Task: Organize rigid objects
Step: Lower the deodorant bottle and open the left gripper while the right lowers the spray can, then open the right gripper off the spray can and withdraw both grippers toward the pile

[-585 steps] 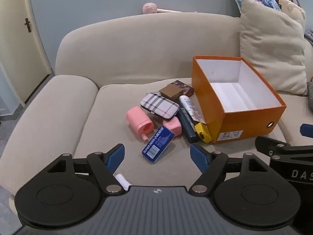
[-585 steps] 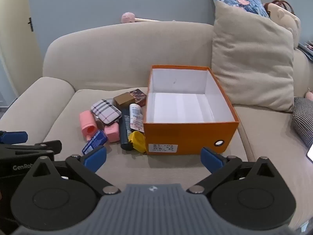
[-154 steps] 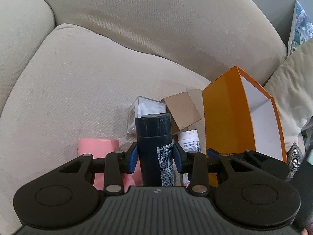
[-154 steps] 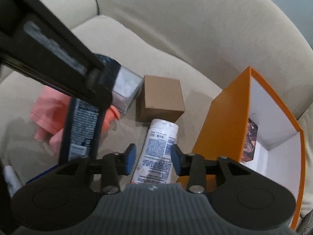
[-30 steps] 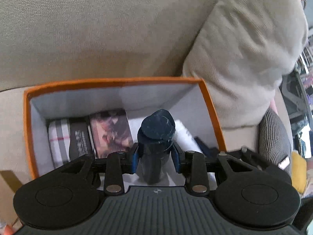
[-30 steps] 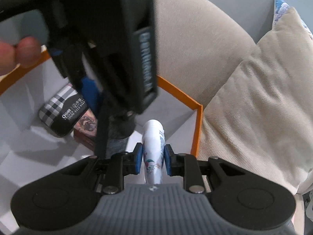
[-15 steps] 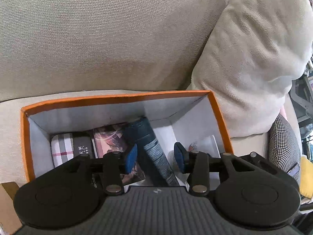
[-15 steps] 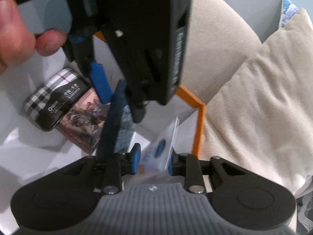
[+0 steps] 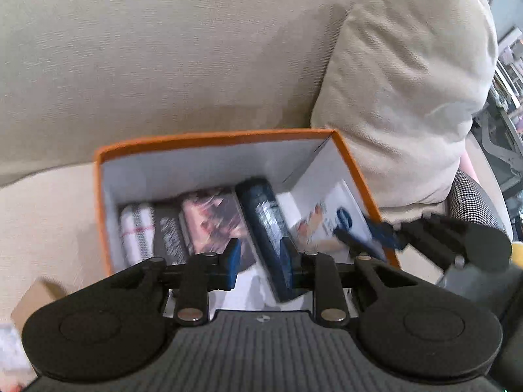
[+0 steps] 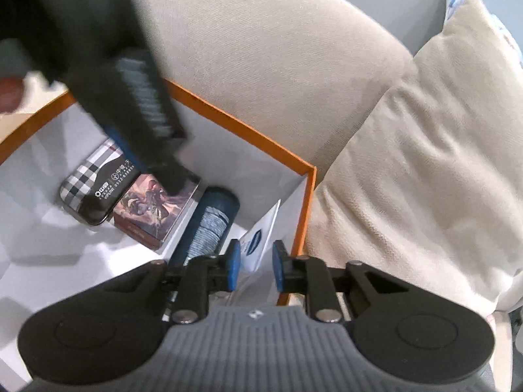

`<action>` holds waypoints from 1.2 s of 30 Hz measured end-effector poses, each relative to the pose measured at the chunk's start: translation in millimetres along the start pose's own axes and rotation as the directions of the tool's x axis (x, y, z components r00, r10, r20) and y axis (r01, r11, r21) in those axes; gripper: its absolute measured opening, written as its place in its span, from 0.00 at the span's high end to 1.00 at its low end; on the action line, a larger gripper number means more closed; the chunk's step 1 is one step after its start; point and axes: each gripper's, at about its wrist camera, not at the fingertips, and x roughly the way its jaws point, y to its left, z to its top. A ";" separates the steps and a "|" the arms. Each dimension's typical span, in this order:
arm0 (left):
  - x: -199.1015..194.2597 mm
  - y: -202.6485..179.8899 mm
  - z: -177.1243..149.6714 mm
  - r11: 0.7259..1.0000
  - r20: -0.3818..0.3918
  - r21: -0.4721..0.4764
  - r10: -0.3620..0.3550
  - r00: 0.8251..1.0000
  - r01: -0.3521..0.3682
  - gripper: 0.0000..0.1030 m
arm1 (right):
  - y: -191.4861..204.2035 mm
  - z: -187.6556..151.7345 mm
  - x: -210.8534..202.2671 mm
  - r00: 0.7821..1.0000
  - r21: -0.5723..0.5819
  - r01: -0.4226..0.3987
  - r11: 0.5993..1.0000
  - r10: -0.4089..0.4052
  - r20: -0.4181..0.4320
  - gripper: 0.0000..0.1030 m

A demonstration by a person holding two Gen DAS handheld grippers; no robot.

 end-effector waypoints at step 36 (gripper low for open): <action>-48.9 14.5 -41.8 1.000 0.026 -0.016 0.027 0.999 -0.027 0.71 | 55.5 -34.5 22.2 0.995 -0.693 -0.048 0.719 -0.023 -0.092 0.89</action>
